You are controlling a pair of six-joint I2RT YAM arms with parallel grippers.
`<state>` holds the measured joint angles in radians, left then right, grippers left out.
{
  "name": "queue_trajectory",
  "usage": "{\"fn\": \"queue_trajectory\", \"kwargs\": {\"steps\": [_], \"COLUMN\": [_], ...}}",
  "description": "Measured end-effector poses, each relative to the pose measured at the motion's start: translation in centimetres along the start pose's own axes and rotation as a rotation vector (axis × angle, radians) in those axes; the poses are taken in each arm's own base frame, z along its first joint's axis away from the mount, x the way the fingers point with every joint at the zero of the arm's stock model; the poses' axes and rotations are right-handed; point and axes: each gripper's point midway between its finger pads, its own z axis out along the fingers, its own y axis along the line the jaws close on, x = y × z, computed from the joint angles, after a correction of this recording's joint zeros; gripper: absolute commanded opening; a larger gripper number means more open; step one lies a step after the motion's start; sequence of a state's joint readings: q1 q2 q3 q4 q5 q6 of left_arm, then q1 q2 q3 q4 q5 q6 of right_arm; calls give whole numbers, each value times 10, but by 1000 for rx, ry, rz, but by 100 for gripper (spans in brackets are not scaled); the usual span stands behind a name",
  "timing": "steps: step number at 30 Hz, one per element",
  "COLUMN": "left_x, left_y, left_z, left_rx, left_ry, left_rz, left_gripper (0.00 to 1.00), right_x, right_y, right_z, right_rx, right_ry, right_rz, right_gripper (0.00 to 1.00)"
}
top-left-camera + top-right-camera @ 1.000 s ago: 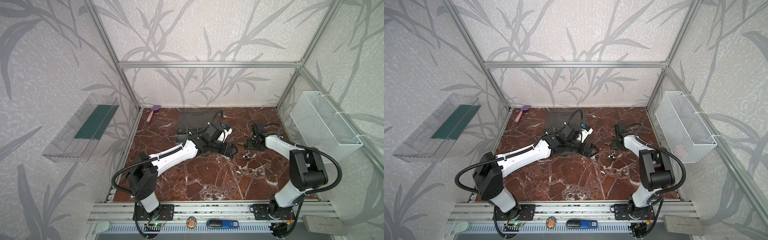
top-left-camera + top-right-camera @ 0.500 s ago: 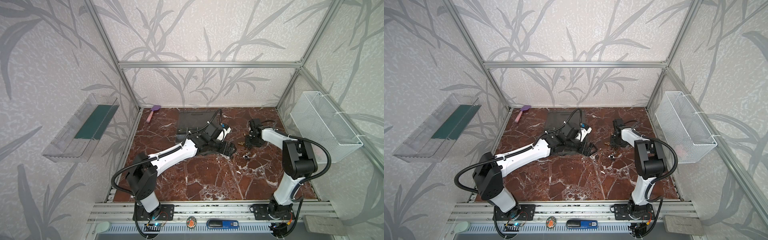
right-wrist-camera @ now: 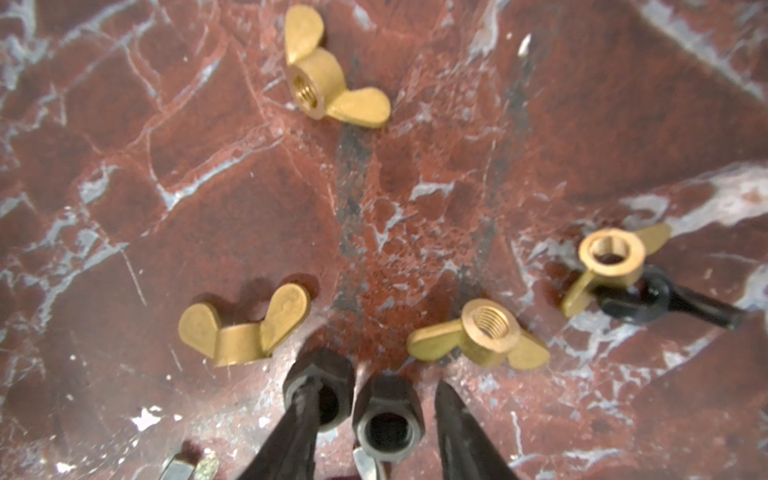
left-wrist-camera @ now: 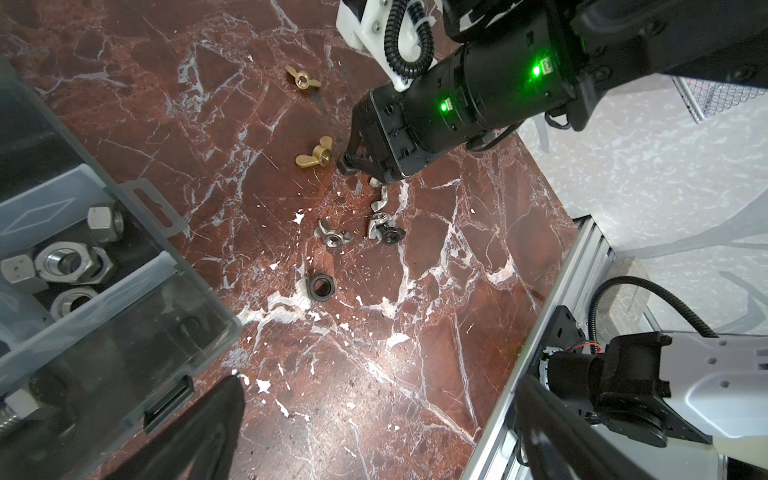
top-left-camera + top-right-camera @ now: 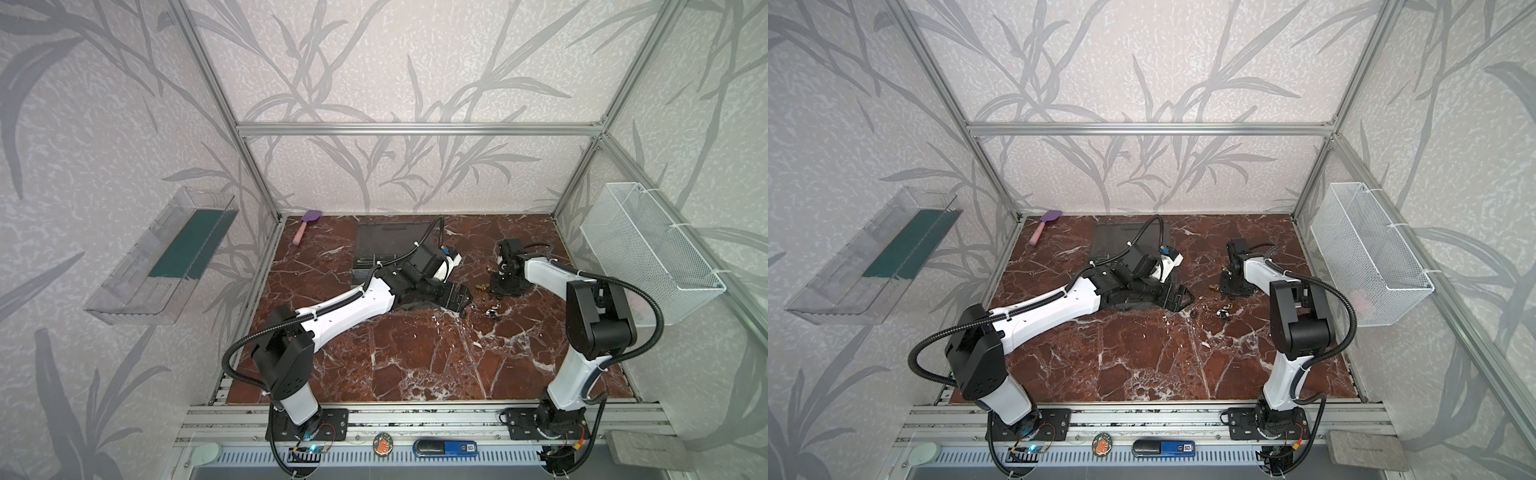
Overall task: Sort the screws and nuts into containers
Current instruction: 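Lower the right gripper and grasp a black hex nut while the left hovers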
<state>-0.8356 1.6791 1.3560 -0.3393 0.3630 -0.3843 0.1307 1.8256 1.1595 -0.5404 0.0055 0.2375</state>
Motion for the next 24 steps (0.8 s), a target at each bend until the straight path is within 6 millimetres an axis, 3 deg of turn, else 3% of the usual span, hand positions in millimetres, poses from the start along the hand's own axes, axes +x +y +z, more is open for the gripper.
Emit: {"fn": "queue_trajectory", "kwargs": {"steps": [11, 24], "left_x": [0, 0], "left_y": [0, 0], "left_z": [0, 0], "left_rx": [-3, -4], "left_ry": [0, 2], "left_rz": [2, 7], "left_gripper": [99, 100], "right_x": [5, 8], "right_y": [-2, -19], "right_z": [-6, 0], "right_rx": [6, 40], "right_ry": [-1, 16], "right_rz": [-1, 27], "right_gripper": [39, 37]}}
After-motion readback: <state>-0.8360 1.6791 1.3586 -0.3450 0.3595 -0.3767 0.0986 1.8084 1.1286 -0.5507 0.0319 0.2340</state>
